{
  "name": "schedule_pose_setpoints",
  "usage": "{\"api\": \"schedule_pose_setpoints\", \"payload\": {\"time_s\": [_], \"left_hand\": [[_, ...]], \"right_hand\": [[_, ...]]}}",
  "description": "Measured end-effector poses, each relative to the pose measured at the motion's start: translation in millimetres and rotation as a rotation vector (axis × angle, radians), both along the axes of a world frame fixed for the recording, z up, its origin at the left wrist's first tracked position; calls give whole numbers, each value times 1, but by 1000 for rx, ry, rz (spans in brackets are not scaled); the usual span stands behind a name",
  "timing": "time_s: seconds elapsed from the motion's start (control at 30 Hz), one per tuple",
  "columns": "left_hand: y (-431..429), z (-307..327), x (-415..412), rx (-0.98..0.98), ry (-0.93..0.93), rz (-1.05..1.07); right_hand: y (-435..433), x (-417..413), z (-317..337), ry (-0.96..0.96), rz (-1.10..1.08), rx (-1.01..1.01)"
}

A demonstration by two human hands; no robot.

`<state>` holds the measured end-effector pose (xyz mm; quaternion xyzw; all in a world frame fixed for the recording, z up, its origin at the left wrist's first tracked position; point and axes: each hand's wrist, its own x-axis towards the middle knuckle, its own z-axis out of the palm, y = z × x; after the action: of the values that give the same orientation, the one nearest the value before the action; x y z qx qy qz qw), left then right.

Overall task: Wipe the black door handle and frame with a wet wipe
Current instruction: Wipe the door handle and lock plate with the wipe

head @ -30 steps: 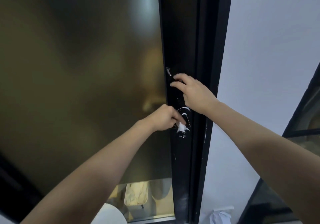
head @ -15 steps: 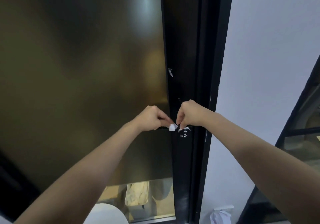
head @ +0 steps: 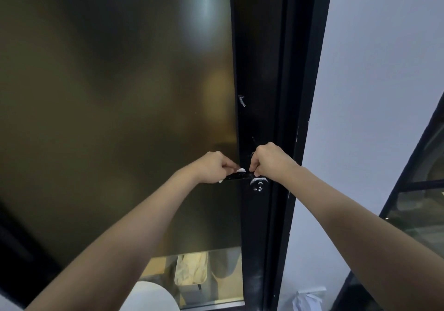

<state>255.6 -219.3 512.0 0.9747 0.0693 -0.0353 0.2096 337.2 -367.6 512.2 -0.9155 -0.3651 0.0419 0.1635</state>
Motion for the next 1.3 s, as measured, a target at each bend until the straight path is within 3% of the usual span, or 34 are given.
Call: {"api": "schedule_pose_setpoints", "payload": {"time_s": [0.17,0.47,0.67,0.77,0.83,0.9,1.0,1.13,1.3], "left_hand": [[22,19,-8,103,181,-64],[0,7,1,-36,-196,28],[19,11,-21,58,-116,18],[26,24,-26,89,-60,18],[16,28,-27,-89,-123,22],[2,27,-27,-450,-160,78],[-14,19,-24,-797,-151,181],[-26,11,-20,-953,-158,244],[-38,5,-19,-889,-228,197]], "right_hand": [[2,0,2,18,-16,-13],[0,4,-2,12,12,19],[-17,5,-7,94,-4,333],[-24,-2,-3,250,-23,485],[-27,-8,0,444,17,525],[-28,-14,0,605,79,468],[-32,-18,-4,720,125,421],[-41,-16,-7,859,80,604],[-53,-14,-9,934,1,733]]}}
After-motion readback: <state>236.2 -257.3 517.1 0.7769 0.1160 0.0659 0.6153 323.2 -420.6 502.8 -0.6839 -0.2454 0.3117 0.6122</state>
